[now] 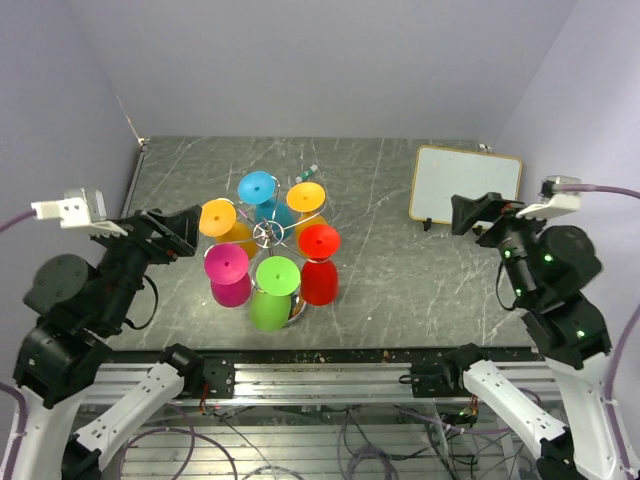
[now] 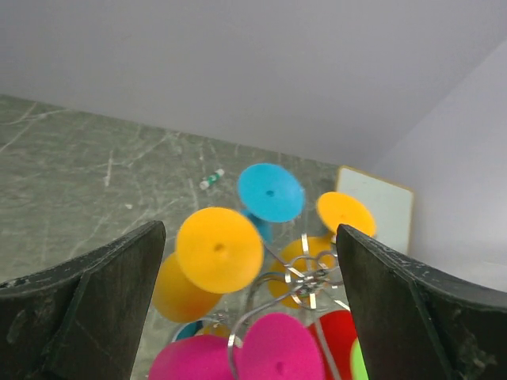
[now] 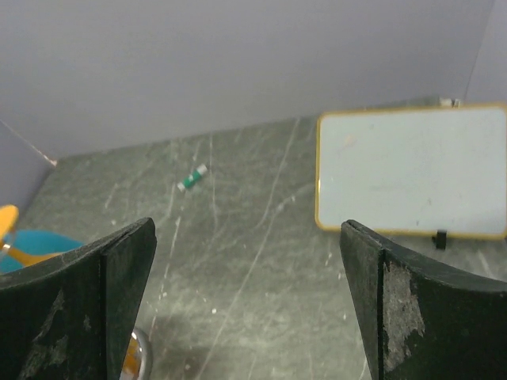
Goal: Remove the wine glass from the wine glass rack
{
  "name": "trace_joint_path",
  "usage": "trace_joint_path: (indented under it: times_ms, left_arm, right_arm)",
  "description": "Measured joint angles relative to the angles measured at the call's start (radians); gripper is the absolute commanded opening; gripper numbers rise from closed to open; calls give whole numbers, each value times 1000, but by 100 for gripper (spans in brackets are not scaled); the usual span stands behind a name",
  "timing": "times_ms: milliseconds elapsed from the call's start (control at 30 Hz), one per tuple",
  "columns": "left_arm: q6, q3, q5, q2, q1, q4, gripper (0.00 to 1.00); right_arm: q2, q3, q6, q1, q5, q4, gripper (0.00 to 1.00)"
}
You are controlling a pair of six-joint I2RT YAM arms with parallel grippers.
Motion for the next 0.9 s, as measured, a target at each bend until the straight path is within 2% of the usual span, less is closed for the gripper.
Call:
trace_joint_path:
  times_ms: [233,467,700,900]
  left_arm:
    - [47,-364,-133,-199,0,200,100]
    - [77,-550,-264,-311,0,346,100]
    - [22,-567,-430,-360,0,382,100]
    - [2,-440,-518,-293,1,319,100]
  right_arm:
    - [2,-208,113,-47,-29,40,100]
    - [-3,-344,238,-79,-102,97,100]
    - [87,-350,409,-96,-331,172,100]
    - [203,-351,587,-100,-619,280,100]
